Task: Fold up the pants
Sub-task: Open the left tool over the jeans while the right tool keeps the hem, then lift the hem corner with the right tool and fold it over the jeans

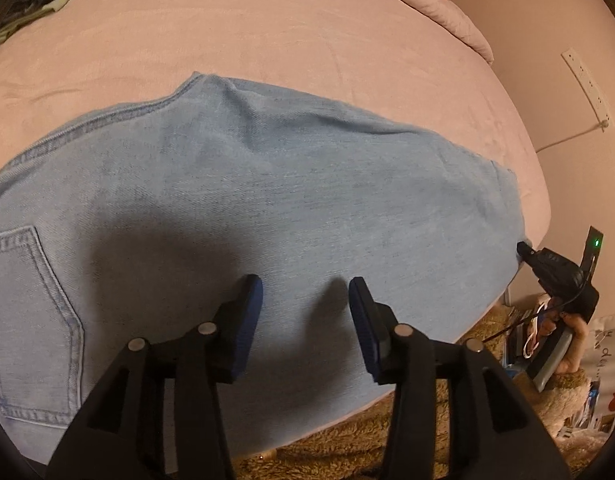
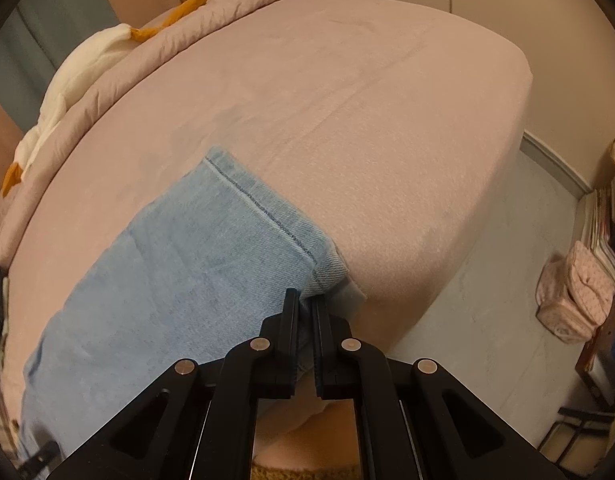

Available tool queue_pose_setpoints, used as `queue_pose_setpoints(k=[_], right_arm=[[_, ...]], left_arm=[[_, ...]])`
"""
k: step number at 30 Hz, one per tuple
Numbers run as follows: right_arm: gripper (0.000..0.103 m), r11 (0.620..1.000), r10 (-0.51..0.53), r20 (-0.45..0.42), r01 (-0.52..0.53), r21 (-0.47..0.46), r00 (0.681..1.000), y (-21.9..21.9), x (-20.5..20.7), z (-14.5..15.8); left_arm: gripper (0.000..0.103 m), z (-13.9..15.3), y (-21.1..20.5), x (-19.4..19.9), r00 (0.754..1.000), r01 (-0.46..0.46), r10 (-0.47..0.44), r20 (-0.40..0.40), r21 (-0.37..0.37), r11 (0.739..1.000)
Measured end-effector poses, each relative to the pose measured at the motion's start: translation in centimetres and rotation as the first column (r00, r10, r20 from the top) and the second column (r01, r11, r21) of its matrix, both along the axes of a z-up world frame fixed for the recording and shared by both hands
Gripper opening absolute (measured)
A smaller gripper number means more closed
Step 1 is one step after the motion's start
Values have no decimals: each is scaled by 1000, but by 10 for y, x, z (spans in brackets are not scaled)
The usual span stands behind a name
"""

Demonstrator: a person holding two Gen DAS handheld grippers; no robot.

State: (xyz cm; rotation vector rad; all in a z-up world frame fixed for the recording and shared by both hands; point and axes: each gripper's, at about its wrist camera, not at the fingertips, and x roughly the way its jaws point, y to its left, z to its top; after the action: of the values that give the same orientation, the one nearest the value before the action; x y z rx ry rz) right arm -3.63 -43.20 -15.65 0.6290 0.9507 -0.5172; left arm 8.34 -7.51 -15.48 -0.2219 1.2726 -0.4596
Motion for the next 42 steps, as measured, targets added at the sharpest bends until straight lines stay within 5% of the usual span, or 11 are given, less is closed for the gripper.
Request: queue_pose_setpoints(k=[7,11,19,23,28,35,36,38,39,40,42], right_arm=[[4,1000,-1,8,1,-11,1000,3,-2,-1],[4,1000,0,10,0,-15,1000,4,-2,-2],[4,1000,3,14,-3,-18,1000,3,-3,-1],[4,999,7,4,-7,-37,1000,5,0,0],[4,999,6,-12,-6,-53,1000,6,2,1],[5,1000,0,10,0,-12,1000,2,-5,5],[12,1000,2,33,-2,12,999,-1,-10,7],[41,998,-1,77,-4,66,997,-5,-19,10],[69,997,-11,80,5,75,997,-6,-23,11],[80,997,-23,77,18,72,997,-7,-26,12],[80,999,-33,78,30,42,996,-9,-32,16]], left_arm=[[46,-1,-1,-1,1000,-9,9,-2,-19,1000],[57,1,-2,-2,1000,-5,5,2,-27,1000],[63,21,-18,-10,998,16,-23,63,118,993],[77,24,-9,-10,996,-3,-10,88,155,988],[79,11,-4,-9,999,-26,18,49,167,986],[102,-4,-11,-4,998,-11,2,70,132,991],[102,-5,-11,-3,997,-17,7,74,134,991],[102,-7,-11,0,997,-19,8,78,130,991],[102,-5,-10,1,997,-18,9,77,128,992],[102,-5,-15,4,997,-20,11,75,125,992],[102,-6,-15,6,997,-28,20,73,114,993]])
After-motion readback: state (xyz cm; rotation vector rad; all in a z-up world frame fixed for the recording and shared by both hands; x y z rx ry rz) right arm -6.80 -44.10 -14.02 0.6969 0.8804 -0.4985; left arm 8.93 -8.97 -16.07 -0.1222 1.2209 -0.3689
